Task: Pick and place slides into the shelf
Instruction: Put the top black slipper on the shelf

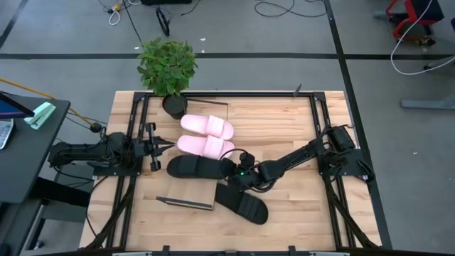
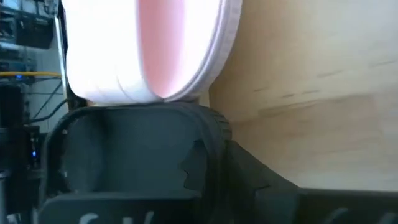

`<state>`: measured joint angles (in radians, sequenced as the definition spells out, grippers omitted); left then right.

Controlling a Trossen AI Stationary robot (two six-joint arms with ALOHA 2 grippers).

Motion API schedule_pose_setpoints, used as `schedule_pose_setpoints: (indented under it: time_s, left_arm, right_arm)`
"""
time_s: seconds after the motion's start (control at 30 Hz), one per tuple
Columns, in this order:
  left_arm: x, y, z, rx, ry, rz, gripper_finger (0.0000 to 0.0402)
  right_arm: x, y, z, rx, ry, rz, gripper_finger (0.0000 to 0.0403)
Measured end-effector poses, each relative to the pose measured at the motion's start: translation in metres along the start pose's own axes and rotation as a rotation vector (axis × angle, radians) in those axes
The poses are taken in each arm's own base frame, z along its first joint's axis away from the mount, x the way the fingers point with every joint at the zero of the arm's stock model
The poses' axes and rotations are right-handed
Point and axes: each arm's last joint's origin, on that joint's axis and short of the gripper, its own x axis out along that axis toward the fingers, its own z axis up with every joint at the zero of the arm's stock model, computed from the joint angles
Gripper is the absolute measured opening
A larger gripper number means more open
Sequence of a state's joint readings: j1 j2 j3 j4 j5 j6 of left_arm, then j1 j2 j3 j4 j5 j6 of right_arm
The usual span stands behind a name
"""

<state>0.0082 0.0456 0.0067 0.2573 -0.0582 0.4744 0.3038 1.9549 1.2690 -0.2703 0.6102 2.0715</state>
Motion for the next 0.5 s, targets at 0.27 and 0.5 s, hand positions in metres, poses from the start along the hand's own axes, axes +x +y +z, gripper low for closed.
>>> schedule_pose_setpoints:
  time_s: [0.27, 0.5]
  left_arm:
    - [0.000, 0.000, 0.000, 0.001, -0.001, 0.001, 0.0016]
    - [0.001, 0.000, -0.001, 0.001, 0.008, -0.002, 0.0027]
  right_arm:
    - [0.014, -0.009, -0.007, 0.053, -0.007, -0.001, 0.0037]
    - [0.021, -0.011, -0.010, 0.073, -0.020, 0.026, 0.0037]
